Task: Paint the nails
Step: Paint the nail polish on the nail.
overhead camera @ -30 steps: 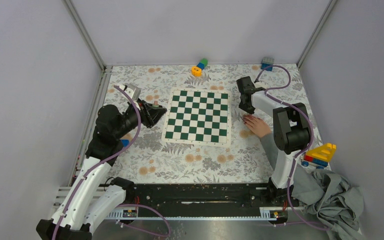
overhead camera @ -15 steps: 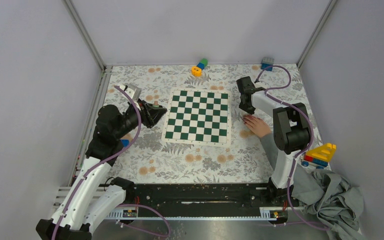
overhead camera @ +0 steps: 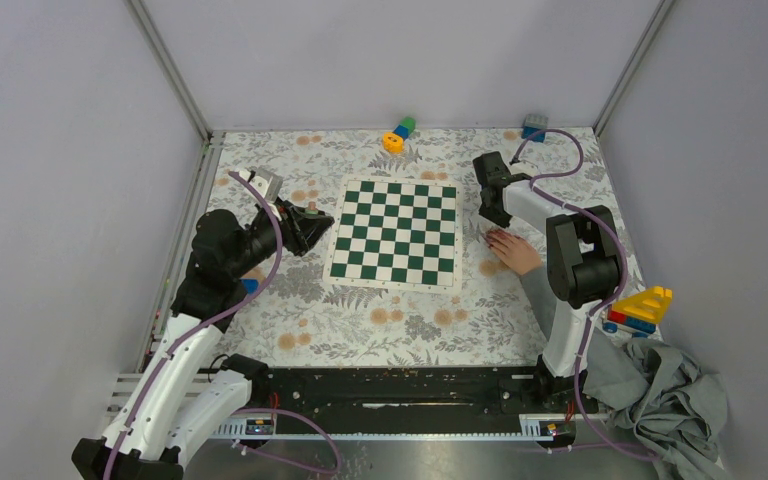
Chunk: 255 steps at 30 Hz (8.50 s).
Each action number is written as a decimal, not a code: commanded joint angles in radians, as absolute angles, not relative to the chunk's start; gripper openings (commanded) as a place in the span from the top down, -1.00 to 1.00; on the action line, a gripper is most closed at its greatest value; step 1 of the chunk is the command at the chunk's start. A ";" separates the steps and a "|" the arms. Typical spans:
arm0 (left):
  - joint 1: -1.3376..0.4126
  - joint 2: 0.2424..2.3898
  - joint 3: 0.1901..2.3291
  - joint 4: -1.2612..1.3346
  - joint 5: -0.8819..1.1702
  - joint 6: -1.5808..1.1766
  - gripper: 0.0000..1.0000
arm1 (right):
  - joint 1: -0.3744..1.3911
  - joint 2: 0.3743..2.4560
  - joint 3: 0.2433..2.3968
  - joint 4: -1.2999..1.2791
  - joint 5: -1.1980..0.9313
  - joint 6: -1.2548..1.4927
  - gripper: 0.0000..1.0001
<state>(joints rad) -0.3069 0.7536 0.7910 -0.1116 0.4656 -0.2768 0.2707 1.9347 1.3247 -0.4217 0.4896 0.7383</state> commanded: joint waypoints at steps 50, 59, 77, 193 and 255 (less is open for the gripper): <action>-0.314 0.733 0.805 -0.079 0.442 -0.258 1.00 | 0.286 1.988 1.430 -0.467 0.469 0.738 1.00; -0.318 0.731 0.804 -0.079 0.443 -0.258 1.00 | 0.295 1.995 1.443 -0.518 0.523 0.721 1.00; -0.322 0.730 0.806 -0.081 0.440 -0.255 1.00 | 0.296 1.985 1.427 -0.522 0.538 0.719 1.00; -0.337 0.712 0.807 -0.089 0.432 -0.247 1.00 | 0.356 2.043 1.498 -0.547 0.638 0.538 1.00; -0.343 0.705 0.810 -0.101 0.418 -0.233 1.00 | 0.416 2.107 1.561 -0.520 0.709 0.389 1.00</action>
